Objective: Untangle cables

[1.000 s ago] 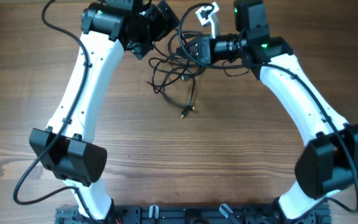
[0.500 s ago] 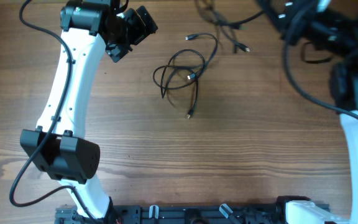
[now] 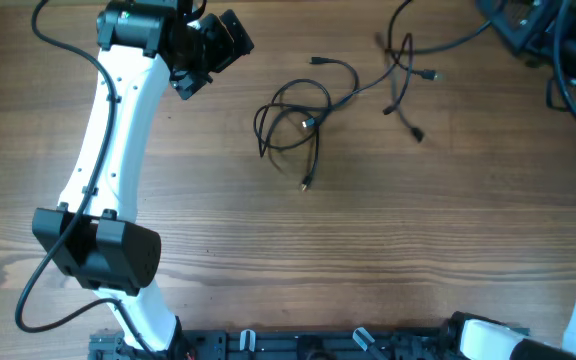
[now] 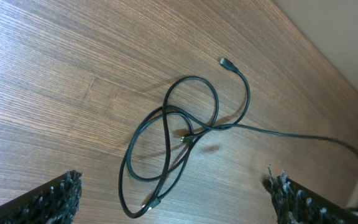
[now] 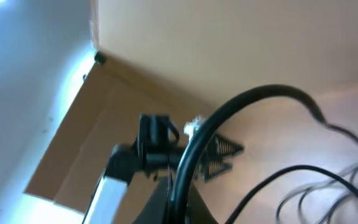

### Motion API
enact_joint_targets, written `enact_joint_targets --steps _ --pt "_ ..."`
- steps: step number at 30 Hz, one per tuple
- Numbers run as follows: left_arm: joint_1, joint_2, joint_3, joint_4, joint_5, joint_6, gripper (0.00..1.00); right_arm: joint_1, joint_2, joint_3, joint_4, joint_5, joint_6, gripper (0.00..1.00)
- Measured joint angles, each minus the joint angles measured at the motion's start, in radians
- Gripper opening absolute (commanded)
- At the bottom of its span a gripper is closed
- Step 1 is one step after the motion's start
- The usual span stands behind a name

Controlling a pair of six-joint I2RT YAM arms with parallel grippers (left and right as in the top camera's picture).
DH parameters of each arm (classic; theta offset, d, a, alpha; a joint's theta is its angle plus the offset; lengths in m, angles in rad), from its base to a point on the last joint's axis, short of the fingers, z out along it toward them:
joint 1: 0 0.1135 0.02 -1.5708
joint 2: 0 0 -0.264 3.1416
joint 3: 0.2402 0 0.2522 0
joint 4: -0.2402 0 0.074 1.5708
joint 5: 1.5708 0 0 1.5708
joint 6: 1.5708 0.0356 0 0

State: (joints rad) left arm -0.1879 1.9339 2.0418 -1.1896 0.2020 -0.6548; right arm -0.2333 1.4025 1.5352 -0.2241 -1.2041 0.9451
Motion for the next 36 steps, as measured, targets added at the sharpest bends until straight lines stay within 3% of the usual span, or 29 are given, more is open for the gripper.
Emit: enact_joint_targets --steps 6,9,14,18,21,25,27,30,36 --pt "0.000 0.000 0.000 0.000 0.000 0.000 1.00 0.200 0.198 0.000 -0.090 -0.084 -0.127 0.04" --pt "0.000 0.000 0.000 0.001 0.000 0.000 1.00 0.277 0.324 -0.003 0.063 -0.148 -0.116 0.04" --pt "0.000 0.000 0.000 -0.002 -0.003 0.001 1.00 0.289 0.440 -0.009 0.435 -0.237 0.000 0.04" --pt "0.000 0.000 0.000 -0.004 -0.004 0.004 1.00 0.288 0.447 -0.009 0.548 -0.266 0.064 0.04" --pt "0.000 0.000 0.000 -0.004 -0.004 0.005 1.00 0.282 0.454 -0.010 0.809 -0.282 0.179 0.05" --pt "0.000 0.000 0.000 -0.005 -0.005 0.007 1.00 0.225 0.456 -0.004 1.395 -0.296 0.507 0.05" --pt "0.000 0.000 0.000 -0.005 -0.004 0.007 1.00 0.171 0.456 -0.003 1.519 -0.296 0.670 0.05" --pt "0.000 0.000 0.000 -0.005 -0.004 0.007 1.00 0.060 0.457 -0.003 1.474 -0.309 0.812 0.05" --pt "0.000 0.000 0.000 -0.005 -0.004 0.007 1.00 -0.062 0.457 -0.003 1.236 -0.352 0.822 0.05"
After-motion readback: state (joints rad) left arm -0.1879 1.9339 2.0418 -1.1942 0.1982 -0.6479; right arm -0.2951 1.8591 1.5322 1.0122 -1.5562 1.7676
